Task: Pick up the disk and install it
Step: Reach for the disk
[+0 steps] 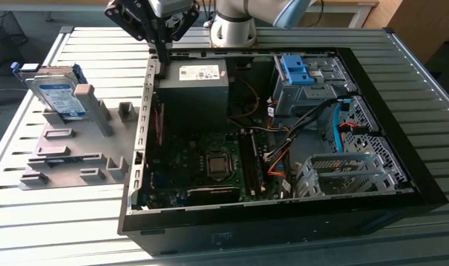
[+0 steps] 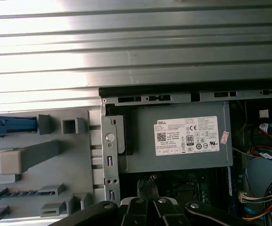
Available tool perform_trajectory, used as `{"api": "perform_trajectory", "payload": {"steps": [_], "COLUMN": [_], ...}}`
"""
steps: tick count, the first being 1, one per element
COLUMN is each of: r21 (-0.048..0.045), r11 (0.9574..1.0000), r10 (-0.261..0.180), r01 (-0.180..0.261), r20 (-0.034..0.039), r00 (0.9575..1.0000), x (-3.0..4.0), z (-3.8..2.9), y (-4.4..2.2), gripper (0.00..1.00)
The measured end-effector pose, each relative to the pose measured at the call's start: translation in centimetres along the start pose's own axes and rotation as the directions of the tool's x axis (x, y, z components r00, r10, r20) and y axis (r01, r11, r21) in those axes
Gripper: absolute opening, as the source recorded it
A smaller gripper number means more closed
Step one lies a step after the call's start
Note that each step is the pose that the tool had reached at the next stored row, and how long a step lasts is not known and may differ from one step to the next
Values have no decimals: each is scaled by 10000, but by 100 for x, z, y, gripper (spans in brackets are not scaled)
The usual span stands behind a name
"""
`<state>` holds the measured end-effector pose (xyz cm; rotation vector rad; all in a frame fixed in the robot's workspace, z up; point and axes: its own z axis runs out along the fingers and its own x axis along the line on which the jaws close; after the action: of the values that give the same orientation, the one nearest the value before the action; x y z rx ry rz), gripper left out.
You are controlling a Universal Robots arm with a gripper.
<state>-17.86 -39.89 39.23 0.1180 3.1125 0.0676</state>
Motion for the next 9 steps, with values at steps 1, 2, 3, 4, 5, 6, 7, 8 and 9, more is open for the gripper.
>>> {"api": "perform_trajectory", "payload": {"steps": [1,2,3,4,5,6,7,8,9], "r21": [-1,-1,-1,0,0,-1,-1,-1,0], "r11": [10000,10000,10000,10000,10000,10000,10000,10000,10000], "r10": [0,0,0,0,0,0,0,0,0], "r01": [0,0,0,0,0,0,0,0,0], "r20": [0,0,1,0,0,0,0,0,0], "r00": [10000,10000,10000,10000,10000,10000,10000,10000,10000], "x": [3,7,11,15,19,22,27,30,34], "z": [0,0,0,0,-1,0,-1,-1,-1], "y": [0,-1,-1,-1,-1,-2,-2,-2,-2], "gripper": [11,11,11,11,11,11,11,11,11]}}
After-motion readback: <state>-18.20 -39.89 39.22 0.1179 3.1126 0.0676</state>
